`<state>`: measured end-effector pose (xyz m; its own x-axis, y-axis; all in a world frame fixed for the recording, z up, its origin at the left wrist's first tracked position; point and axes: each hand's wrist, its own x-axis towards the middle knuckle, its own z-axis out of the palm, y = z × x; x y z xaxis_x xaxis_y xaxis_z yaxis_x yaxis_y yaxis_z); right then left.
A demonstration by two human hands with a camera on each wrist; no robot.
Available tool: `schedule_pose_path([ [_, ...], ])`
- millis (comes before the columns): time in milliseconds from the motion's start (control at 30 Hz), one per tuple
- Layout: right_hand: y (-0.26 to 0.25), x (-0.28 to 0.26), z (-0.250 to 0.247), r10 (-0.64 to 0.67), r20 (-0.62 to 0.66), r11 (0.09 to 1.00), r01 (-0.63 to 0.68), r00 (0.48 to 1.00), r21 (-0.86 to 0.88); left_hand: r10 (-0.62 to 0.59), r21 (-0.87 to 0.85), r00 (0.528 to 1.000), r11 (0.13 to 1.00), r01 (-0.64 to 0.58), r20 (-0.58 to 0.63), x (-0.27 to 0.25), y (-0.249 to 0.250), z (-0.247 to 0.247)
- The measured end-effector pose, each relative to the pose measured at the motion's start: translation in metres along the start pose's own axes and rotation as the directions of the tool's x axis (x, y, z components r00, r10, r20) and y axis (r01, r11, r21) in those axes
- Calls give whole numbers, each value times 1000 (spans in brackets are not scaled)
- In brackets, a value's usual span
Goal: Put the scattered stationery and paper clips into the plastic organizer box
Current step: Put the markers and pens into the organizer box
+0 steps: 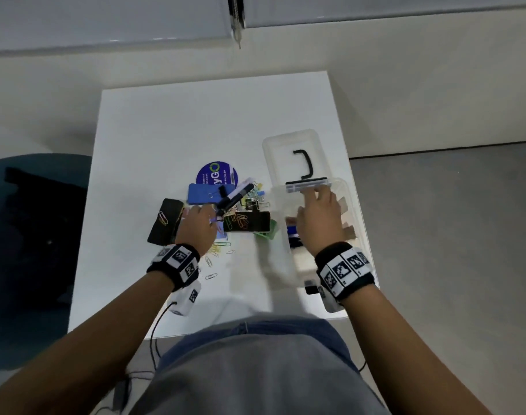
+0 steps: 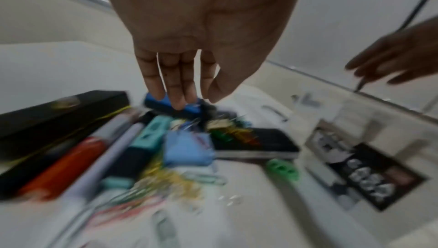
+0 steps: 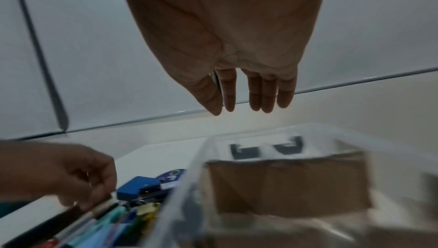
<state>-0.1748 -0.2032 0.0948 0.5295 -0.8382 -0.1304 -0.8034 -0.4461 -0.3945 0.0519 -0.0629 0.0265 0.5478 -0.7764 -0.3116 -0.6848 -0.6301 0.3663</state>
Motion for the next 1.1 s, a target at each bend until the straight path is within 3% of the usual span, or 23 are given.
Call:
schedule_pose_path([
  [133,-66,29,30,-175,160,985,174,971,22,-235,60,971,971,232,40,5,-45,8],
  [333,-115,67,84,-225,413,949,295,882,-112,-276,112,956,958,265,101,16,-57,15],
  [467,-115,84,107,-194,509,915,342,838,-214,-332,-9,936,942,335,115,20,-58,19],
  [633,-113,96,125,-187,509,903,351,840,-247,-340,-161,925,917,366,171,25,-63,25],
  [800,-121,100,131,-153,462,911,306,874,-278,-374,-149,906,902,405,197,19,-64,22],
  [967,-123,103,131,-165,456,887,334,874,-320,-269,-128,923,941,313,276,21,-68,13],
  [1100,-125,103,124,-152,494,885,341,856,-318,-259,-170,920,933,317,294,14,-71,6],
])
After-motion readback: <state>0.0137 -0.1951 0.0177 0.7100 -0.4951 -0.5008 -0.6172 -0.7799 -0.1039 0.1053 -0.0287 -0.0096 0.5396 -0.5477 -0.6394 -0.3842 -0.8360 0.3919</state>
